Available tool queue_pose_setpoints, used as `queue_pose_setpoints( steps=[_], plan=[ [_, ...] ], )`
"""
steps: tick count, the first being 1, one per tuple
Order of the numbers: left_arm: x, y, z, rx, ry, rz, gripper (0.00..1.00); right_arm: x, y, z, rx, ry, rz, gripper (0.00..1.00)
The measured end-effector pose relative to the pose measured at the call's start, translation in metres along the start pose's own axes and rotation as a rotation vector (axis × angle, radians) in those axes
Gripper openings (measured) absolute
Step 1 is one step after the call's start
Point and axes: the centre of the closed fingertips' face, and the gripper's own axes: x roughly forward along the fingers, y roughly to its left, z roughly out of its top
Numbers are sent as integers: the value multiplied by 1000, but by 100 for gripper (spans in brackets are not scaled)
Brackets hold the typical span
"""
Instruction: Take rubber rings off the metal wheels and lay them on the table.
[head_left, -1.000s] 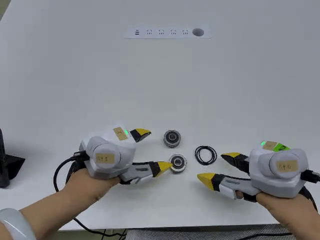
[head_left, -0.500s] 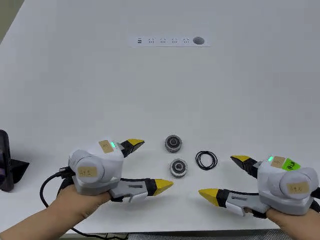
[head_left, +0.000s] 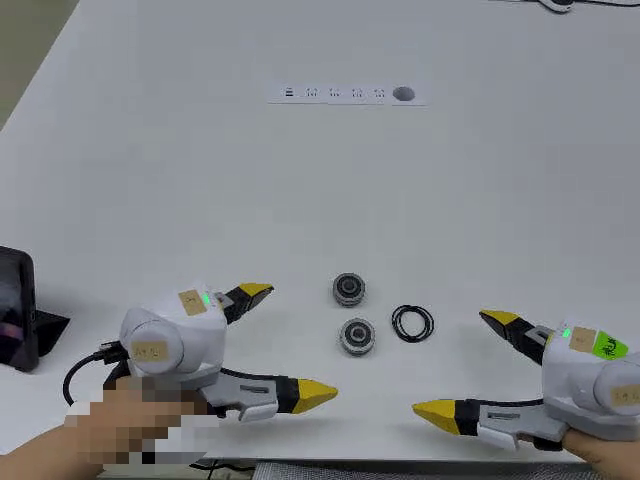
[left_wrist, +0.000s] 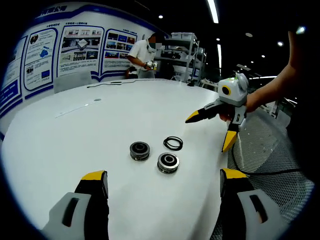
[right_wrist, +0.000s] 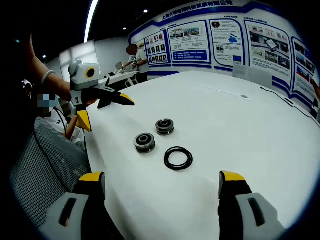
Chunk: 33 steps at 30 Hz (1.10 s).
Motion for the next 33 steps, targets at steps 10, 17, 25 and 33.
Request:
queue_pose_setpoints(
  steps=[10,17,25,33],
  plan=[
    [-12,-3,-10,15,-16,15,100,-5,5,3,-80,-41,42,99],
    [-16,-3,-5,20,-38,25,100,-7,0,1,-93,-35,45,99],
    [-16,-5,-1,14,-45,43,100,-12,-3,1,-102,-32,32,99],
    [-19,-4,1,4,-47,58,100,-13,-3,1,-98,-30,33,99]
  ],
)
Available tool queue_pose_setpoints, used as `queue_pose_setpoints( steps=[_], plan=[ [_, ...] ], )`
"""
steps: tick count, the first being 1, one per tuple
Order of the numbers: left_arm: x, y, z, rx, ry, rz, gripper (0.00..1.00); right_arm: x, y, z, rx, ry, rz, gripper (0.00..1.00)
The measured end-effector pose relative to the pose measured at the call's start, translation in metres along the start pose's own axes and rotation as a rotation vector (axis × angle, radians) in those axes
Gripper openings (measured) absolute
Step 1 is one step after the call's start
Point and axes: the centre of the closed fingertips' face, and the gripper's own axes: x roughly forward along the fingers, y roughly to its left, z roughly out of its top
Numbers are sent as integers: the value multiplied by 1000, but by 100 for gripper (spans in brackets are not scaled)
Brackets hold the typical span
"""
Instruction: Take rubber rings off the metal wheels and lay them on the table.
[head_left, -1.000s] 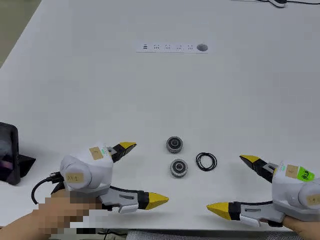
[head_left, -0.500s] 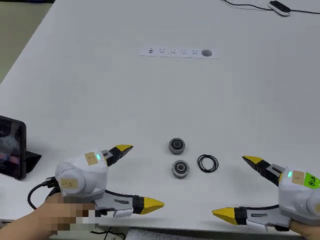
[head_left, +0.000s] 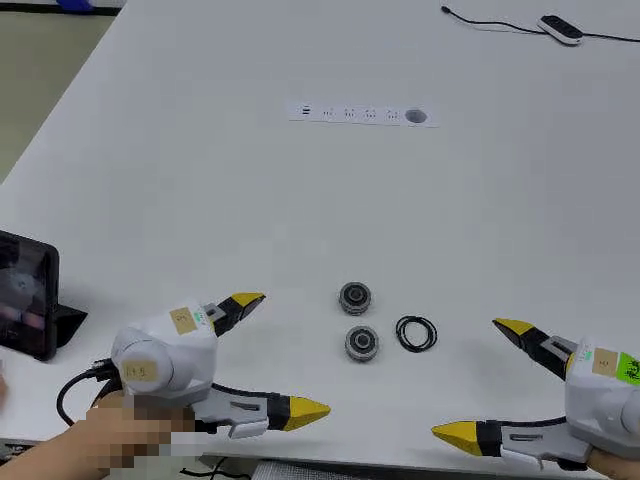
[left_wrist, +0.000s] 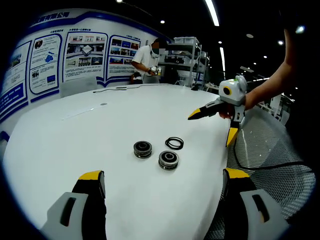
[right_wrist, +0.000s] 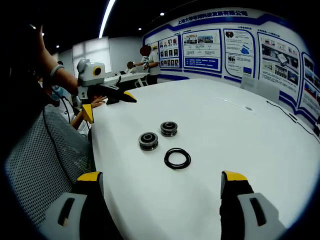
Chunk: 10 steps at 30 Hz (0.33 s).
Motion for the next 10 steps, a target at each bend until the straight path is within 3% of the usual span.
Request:
queue_pose_setpoints(
  steps=[10],
  plan=[
    [1,4,-2,-2,6,6,98,3,0,1,5,5,-1,99]
  ],
)
